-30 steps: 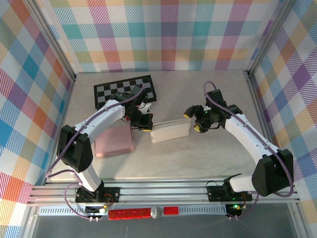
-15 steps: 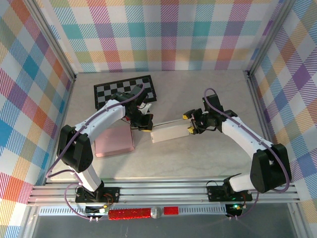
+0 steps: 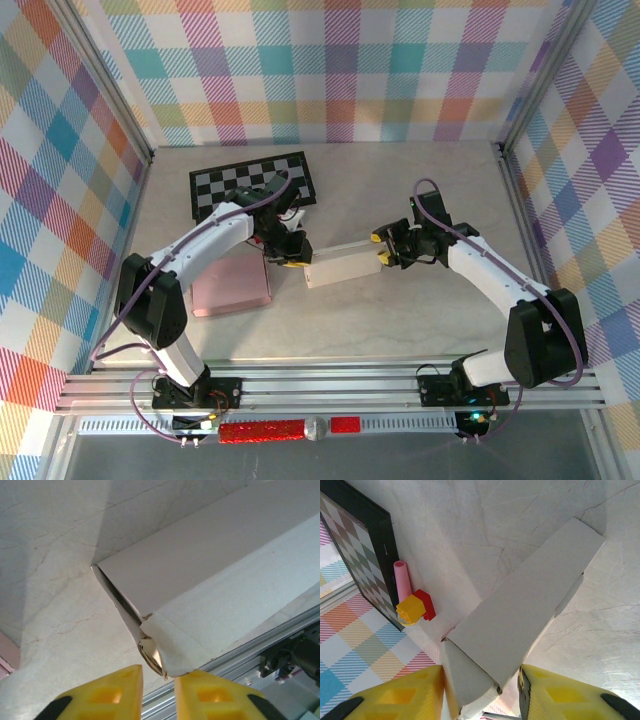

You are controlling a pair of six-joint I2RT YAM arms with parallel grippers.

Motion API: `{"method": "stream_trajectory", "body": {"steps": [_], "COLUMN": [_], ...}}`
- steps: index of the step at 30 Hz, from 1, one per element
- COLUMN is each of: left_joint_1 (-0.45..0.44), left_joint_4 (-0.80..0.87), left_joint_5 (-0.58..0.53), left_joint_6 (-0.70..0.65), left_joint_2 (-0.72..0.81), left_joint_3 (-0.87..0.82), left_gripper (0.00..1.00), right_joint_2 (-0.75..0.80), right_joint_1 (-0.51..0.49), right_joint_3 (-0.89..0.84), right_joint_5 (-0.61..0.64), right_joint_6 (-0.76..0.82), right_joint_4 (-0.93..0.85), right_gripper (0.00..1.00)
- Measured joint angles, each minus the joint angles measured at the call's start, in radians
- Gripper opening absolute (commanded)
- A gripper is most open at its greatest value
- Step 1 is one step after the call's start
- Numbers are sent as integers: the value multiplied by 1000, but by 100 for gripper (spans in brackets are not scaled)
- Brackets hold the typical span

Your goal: Fold the paper box

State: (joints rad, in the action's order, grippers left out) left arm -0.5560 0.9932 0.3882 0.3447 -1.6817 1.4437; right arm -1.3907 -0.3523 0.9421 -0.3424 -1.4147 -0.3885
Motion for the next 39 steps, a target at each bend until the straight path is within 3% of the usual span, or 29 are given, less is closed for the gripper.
{"method": "stream_trajectory", "body": {"steps": [6, 13, 18, 24, 32, 35, 39], "left_joint_1": [2, 57, 69, 66, 55, 54, 31], "left_joint_4": [-63, -197, -315, -373, -412, -417, -419], "left_joint_5": [4, -17, -6, 3, -2, -19, -66], "left_joint_6": [154, 475, 644, 715, 802, 896, 1113], "left_joint_2": [109, 299, 274, 222, 218, 218, 234], "left_joint_3": [-53, -217, -245, -246, -314, -345, -348], "left_gripper": [45, 48, 48, 49, 66, 72, 71], "right_joint_2": [0, 0, 2, 7, 8, 8, 8], "right_joint_1": [0, 0, 0, 0, 0, 0, 0], "right_joint_3": [0, -1, -6, -13, -13, -13, -13], "right_joint_5": [0, 0, -1, -1, -1, -1, -3], "right_joint_6": [0, 0, 0, 0, -3, -4, -4], "right_joint_4": [0, 0, 9, 12, 14, 14, 14], "right_gripper": [42, 42, 42, 42, 42, 42, 42]}}
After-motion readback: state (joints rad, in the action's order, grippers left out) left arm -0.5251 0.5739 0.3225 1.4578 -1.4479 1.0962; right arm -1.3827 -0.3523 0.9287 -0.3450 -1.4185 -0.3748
